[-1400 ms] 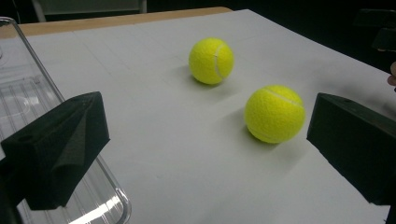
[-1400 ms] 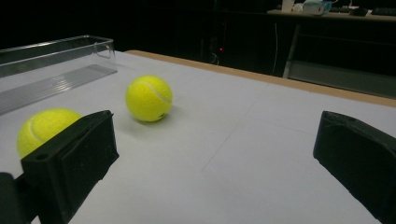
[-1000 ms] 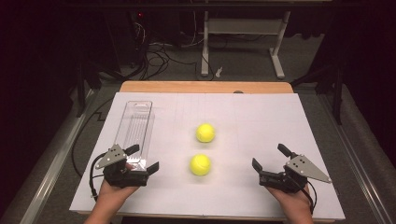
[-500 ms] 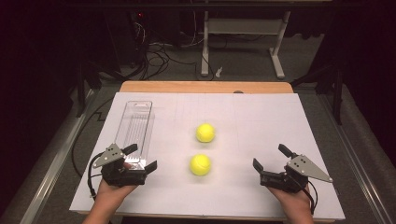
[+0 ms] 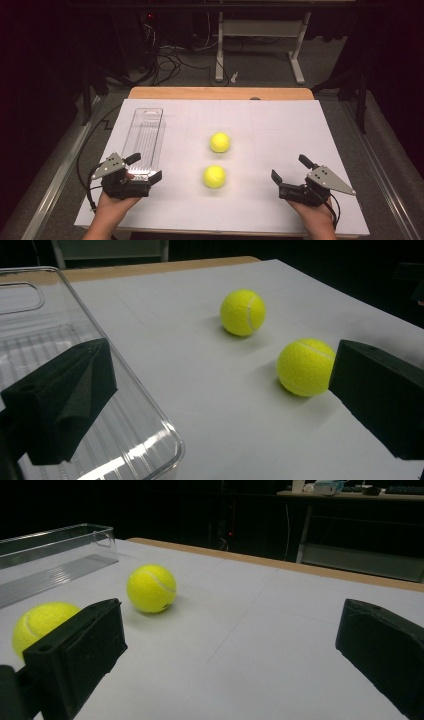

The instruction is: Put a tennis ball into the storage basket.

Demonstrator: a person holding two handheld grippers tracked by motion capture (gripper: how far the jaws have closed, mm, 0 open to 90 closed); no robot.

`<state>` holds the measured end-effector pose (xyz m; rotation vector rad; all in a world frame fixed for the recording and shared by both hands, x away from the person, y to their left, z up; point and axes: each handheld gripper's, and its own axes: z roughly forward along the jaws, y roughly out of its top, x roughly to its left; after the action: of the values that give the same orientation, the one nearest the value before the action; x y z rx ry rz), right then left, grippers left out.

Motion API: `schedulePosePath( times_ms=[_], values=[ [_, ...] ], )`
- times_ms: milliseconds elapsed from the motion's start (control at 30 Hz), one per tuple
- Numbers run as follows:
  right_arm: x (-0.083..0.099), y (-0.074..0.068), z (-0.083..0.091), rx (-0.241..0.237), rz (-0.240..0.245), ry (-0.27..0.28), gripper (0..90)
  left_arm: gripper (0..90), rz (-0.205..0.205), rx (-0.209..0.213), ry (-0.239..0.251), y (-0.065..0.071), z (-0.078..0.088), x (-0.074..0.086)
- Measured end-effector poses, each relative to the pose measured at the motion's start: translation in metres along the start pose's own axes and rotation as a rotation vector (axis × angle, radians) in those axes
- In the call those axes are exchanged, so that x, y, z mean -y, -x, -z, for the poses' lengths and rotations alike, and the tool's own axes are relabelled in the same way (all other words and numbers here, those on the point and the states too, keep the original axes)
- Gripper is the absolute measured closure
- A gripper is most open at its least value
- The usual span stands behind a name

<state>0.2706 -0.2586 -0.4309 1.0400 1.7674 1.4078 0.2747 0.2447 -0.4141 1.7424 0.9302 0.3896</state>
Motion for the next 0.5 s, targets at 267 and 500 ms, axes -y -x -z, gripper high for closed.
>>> schedulePosePath(
  times_ms=[267,500],
  values=[
    [0.001,0.0,0.0,0.0,0.007,-0.005,0.2,0.2,0.024,-0.021,0.012,-0.01,0.009,0.0],
    [0.001,0.0,0.0,-0.002,0.008,-0.006,0.2,0.2,0.026,-0.042,0.015,-0.021,0.018,-0.001]
  ],
)
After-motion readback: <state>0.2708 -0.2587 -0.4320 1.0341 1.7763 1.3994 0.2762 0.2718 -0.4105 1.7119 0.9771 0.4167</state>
